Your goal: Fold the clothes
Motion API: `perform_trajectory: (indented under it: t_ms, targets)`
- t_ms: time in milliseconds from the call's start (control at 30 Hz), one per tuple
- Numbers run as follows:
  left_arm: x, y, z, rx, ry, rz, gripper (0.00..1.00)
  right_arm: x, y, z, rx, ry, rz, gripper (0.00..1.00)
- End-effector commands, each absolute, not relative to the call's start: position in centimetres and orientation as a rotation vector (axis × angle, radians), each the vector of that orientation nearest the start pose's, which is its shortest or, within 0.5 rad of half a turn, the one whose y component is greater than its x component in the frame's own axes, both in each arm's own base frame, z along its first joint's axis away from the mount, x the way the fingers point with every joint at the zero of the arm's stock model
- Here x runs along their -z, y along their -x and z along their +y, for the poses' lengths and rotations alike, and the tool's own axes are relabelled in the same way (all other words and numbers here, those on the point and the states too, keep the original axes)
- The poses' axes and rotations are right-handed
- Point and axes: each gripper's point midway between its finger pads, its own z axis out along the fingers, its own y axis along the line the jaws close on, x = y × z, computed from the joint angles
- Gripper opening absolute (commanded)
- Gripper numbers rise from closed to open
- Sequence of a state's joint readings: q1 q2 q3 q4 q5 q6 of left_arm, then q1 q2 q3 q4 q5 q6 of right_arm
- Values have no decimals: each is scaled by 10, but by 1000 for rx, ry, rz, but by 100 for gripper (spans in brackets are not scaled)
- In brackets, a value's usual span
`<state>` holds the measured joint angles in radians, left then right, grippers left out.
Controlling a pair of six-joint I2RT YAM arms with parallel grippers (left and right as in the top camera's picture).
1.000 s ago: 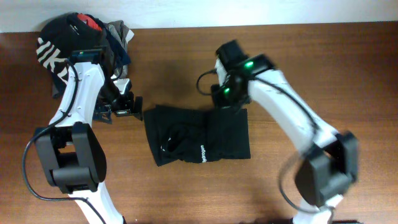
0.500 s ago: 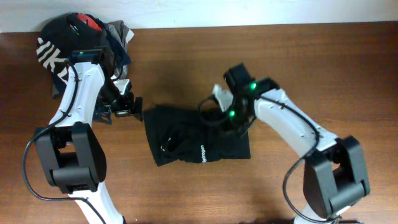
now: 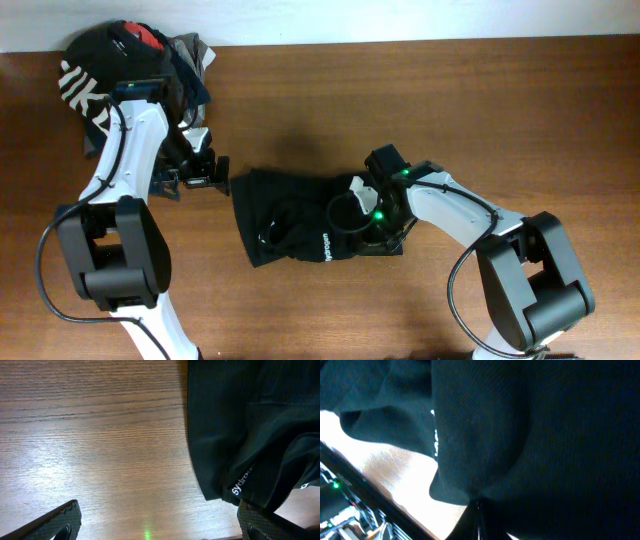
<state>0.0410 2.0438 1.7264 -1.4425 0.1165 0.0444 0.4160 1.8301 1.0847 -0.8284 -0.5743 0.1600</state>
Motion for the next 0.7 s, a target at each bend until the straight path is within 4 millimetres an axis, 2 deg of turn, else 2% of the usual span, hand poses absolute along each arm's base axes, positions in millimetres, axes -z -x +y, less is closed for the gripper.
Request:
perform_trajectory:
  t_ms: [0,133,200,300,433,667]
  targets:
    - [-95,-345,-6,222,32,3302,99,-47,-254,206,-929,355,3133,4]
    - [-95,-345,-6,222,31,3301,100,-92,-288,189,-934,284,3046,4]
    - [-95,-345,-6,222,31,3300,99,-111,-311,180,-934,252,2975,11]
    - [-95,-346,-6,222,31,3297,99,-120,-330,169,-925,243,2909,20]
    - [-95,-346,-6,222,31,3297,99,-109,-336,164,-923,217,2908,21]
    - [-95,-348,-8,239,32,3289,99,-53,-346,175,-1005,217,2899,20]
